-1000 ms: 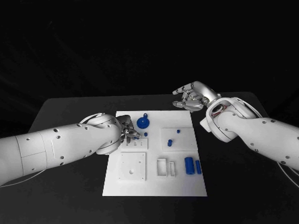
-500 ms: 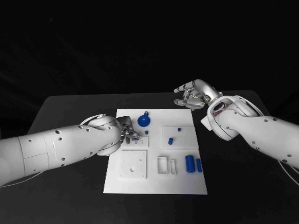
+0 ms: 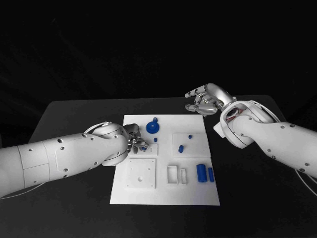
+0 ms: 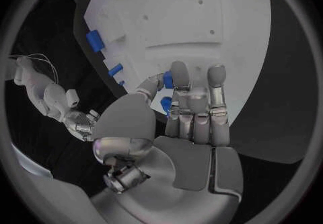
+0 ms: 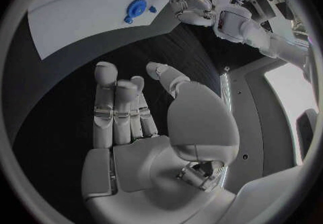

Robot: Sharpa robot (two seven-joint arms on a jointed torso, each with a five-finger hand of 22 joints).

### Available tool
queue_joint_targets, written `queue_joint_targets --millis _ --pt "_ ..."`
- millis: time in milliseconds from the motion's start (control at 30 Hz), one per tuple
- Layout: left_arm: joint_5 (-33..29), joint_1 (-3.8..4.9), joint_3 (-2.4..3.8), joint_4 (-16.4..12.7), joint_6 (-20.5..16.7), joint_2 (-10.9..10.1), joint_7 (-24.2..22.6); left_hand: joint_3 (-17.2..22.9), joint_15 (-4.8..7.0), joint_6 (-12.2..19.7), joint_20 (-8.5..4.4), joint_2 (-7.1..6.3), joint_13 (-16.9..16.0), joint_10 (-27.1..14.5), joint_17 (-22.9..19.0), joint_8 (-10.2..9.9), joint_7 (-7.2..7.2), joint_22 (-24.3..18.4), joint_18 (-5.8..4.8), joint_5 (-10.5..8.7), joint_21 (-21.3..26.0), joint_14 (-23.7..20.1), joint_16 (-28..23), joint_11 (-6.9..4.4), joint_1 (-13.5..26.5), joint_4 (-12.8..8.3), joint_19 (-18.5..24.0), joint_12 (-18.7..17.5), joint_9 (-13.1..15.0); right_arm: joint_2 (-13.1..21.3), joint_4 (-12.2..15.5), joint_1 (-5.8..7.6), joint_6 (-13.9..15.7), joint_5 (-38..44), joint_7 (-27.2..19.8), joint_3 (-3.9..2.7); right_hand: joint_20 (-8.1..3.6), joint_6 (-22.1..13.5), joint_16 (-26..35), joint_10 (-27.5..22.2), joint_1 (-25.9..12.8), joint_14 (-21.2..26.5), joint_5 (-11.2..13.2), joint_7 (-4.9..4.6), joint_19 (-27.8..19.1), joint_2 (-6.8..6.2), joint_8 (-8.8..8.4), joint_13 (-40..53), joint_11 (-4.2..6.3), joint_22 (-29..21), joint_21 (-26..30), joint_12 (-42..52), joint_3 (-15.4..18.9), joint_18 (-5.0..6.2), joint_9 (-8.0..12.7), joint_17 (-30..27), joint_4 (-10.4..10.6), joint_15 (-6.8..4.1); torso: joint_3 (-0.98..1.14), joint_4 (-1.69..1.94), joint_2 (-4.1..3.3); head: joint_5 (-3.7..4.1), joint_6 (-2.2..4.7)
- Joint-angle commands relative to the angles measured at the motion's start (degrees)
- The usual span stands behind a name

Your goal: Assemble the parts on the task board

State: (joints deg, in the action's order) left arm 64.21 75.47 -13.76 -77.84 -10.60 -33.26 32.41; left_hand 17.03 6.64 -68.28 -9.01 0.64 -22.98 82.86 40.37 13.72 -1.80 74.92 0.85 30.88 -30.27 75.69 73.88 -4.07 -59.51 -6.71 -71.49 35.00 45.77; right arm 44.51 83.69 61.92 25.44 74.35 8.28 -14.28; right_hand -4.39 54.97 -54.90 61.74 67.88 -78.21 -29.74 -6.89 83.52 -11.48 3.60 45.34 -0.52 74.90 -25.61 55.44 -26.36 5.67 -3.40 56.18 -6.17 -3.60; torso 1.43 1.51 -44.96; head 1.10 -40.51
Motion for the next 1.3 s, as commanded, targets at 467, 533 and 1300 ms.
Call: queue_joint_targets --millis 467,533,1300 --pt "-0.27 -0.14 0.01 -0.66 0.31 -0.42 0.66 6.24 1.34 -3.46 0.01 0.77 0.11 3.20 0.43 0.99 3.86 1.12 0.06 0.37 -0.28 1.93 -0.19 -1.37 0.12 -6.51 -0.24 0.14 -1.10 -0.04 -0.03 -0.04 -1.01 -0.05 -0.02 -0.06 -0.13 -0.26 0.25 -0.30 -0.78 0.49 -1.02 -0.12 -0.38 -0.01 -0.18 -0.13 0.10 2.76 0.30 -0.05 -0.63 0.42 -0.04 -0.12 -0.31 0.16 0.00 -0.01 0.02 0.09 -0.16" --pt "-0.27 -0.15 0.01 -0.66 0.35 -0.44 0.68 6.24 1.34 -3.46 0.01 0.77 0.11 3.20 0.43 0.99 3.86 1.12 0.06 0.37 -0.28 1.93 -0.19 -1.37 0.12 -6.51 -0.24 0.14 -1.10 -0.04 -0.05 -0.04 -1.04 -0.05 -0.01 -0.06 -0.13 -0.26 0.25 -0.30 -0.78 0.49 -1.02 -0.12 -0.38 -0.01 -0.18 -0.13 0.10 2.76 0.30 -0.05 -0.63 0.42 -0.04 -0.12 -0.31 0.16 0.00 -0.02 0.03 0.07 -0.16" --pt "-0.44 -0.23 0.01 -1.04 1.38 -0.63 0.74 6.31 1.32 -3.32 0.03 0.79 0.15 3.24 0.79 1.64 3.87 1.13 0.06 0.49 -0.33 2.07 -0.19 -1.37 0.18 -6.72 -0.26 0.27 -1.86 -0.08 -0.10 -0.04 -1.43 -0.05 0.09 -0.07 -0.13 -0.29 0.33 -0.35 -0.89 0.55 -1.40 -0.13 -0.49 0.01 -0.17 -0.18 0.09 2.71 0.40 -0.08 -0.77 0.44 -0.05 -0.19 -0.49 0.16 0.00 -0.02 0.01 0.13 -0.36"
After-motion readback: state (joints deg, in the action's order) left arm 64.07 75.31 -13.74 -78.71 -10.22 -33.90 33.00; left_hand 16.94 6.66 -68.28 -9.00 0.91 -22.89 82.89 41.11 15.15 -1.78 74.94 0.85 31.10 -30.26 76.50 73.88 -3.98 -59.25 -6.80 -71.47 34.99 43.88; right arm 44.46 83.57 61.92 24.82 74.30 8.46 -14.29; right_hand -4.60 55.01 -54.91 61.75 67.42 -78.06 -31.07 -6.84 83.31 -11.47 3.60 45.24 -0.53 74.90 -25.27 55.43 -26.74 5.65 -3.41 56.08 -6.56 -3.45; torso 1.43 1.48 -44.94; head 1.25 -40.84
